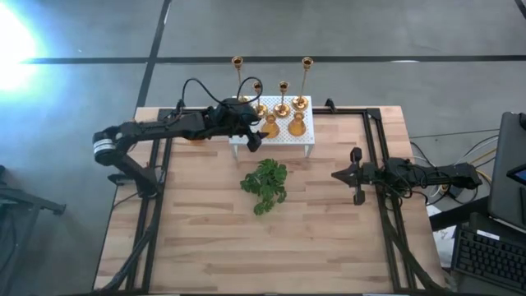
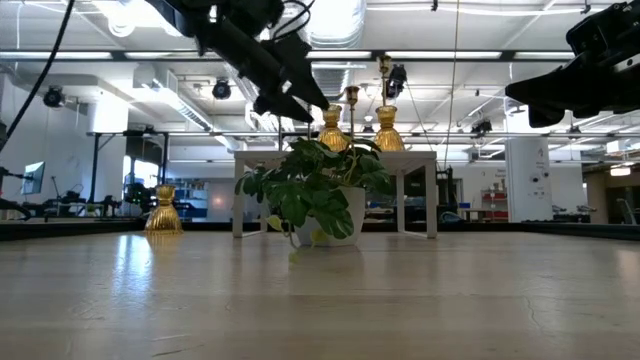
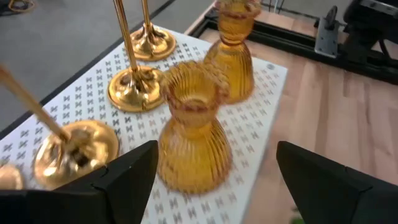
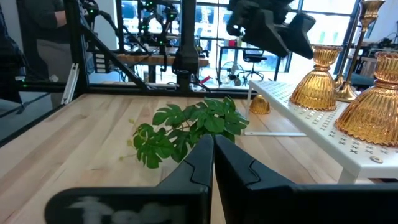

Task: Pick & Place candle stick holders
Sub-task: Align the yellow glass candle holder with the other yellow glass candle holder on the shelf

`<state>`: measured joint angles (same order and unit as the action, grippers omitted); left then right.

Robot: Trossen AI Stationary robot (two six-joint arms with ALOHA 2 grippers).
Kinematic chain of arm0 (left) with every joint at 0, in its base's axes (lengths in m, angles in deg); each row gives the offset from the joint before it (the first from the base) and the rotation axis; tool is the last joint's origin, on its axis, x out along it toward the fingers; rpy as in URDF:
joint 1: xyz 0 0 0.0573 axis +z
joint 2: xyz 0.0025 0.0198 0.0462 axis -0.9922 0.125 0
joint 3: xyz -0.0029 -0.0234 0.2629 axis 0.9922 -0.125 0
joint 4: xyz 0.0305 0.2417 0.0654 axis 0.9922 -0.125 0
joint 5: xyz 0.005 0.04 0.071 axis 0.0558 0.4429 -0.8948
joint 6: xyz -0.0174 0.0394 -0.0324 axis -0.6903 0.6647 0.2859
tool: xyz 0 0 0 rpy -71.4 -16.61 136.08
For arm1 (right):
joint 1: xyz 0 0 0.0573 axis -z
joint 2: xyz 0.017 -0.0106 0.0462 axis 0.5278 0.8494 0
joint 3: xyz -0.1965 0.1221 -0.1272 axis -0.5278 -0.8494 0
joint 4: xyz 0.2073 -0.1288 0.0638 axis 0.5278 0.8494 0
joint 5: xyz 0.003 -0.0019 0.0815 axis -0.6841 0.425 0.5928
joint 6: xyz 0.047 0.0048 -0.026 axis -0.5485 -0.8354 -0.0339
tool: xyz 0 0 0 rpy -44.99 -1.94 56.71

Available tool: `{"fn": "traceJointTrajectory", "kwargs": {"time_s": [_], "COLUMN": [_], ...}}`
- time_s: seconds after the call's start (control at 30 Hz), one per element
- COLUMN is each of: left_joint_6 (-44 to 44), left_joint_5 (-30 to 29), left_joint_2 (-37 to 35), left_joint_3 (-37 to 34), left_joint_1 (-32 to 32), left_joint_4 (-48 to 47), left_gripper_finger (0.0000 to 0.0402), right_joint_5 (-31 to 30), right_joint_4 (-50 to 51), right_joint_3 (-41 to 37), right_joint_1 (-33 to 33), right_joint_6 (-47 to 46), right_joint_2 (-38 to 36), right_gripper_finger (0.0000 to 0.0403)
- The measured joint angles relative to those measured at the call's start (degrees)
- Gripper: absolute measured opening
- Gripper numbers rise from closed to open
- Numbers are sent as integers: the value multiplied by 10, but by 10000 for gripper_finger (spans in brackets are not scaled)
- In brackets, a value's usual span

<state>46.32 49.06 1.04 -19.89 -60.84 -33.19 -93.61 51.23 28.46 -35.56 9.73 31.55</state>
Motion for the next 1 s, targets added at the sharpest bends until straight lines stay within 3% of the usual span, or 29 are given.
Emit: {"fn": "traceJointTrajectory", "kwargs": {"time_s": [0.57,0.77,1.0], "left_joint_6": [-4,-12,-101], "left_joint_5": [-19,-144,-294], "left_joint_2": [-180,-241,-294], "left_joint_3": [0,0,-27], "left_joint_1": [-100,-181,-297], "left_joint_4": [-140,-228,-298], "left_gripper_finger": [330,330,330], "right_joint_5": [0,0,0], "right_joint_4": [0,0,0], "right_joint_3": [0,0,0], "right_joint_1": [0,0,0], "right_joint_6": [0,0,0], "right_joint_2": [0,0,0], "right_gripper_finger": [9,9,9]}}
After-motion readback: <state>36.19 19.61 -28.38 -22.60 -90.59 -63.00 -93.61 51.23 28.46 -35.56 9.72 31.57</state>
